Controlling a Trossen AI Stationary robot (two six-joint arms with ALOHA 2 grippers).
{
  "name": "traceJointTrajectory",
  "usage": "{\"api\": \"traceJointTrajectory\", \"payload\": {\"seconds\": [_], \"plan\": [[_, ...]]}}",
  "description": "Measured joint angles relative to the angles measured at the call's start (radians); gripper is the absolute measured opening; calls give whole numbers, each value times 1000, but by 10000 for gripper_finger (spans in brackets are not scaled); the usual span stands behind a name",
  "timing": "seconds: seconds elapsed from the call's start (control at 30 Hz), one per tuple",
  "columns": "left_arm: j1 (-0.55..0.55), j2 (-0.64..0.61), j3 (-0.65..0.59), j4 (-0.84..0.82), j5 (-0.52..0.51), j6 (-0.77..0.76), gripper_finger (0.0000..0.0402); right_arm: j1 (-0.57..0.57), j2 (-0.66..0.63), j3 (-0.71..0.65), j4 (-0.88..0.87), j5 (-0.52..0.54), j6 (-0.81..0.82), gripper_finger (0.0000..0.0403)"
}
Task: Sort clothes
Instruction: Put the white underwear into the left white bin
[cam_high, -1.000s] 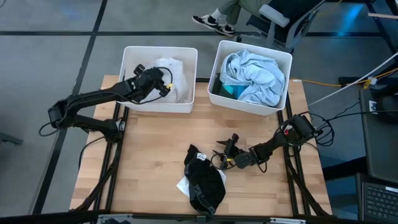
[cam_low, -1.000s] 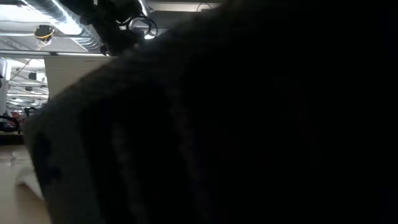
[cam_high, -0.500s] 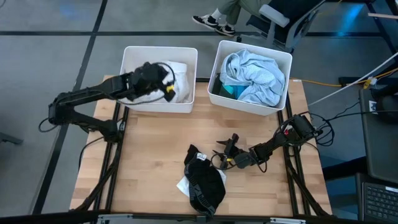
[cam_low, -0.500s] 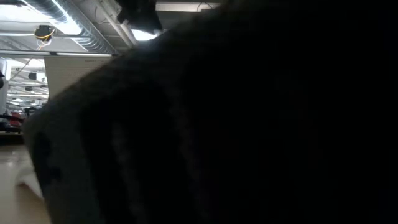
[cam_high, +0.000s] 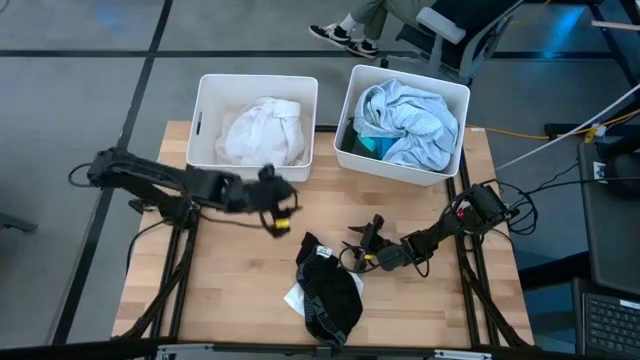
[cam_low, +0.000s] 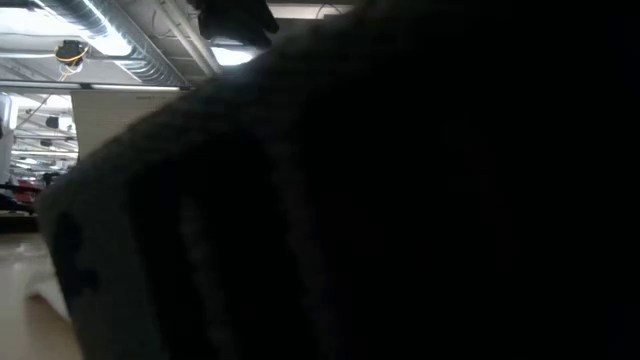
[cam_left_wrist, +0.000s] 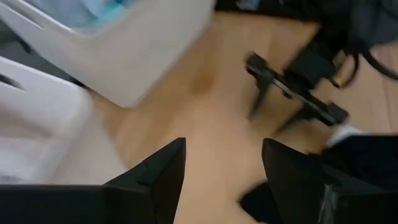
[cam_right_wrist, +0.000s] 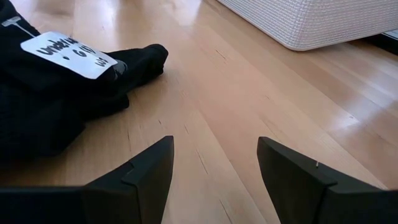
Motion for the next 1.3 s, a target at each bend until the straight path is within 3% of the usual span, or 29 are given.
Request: {"api": "traceJointTrajectory", "payload": {"seconds": [0.23,0.33,0.5,0.6,1.07,1.17,1.3], "plan": [[-103,175,-31,78,5,-85,198,0,0,0,0,0,14,232],[-133,257,-31,132,72,-100,198,0,0,0,-8,-5,49,232],[-166,370,-31,274,257,-108,198,1,0,1,-51,-128,138,232],[-170,408,-31,318,300,-131,198,12,0,1,-64,-166,188,232],[-192,524,-31,389,313,-152,197,167,0,2,-52,-21,286,232],[-198,539,-31,384,311,-152,181,167,0,2,-52,-28,310,232],[-202,539,-31,387,310,-166,119,168,0,2,-53,-51,340,232]]}}
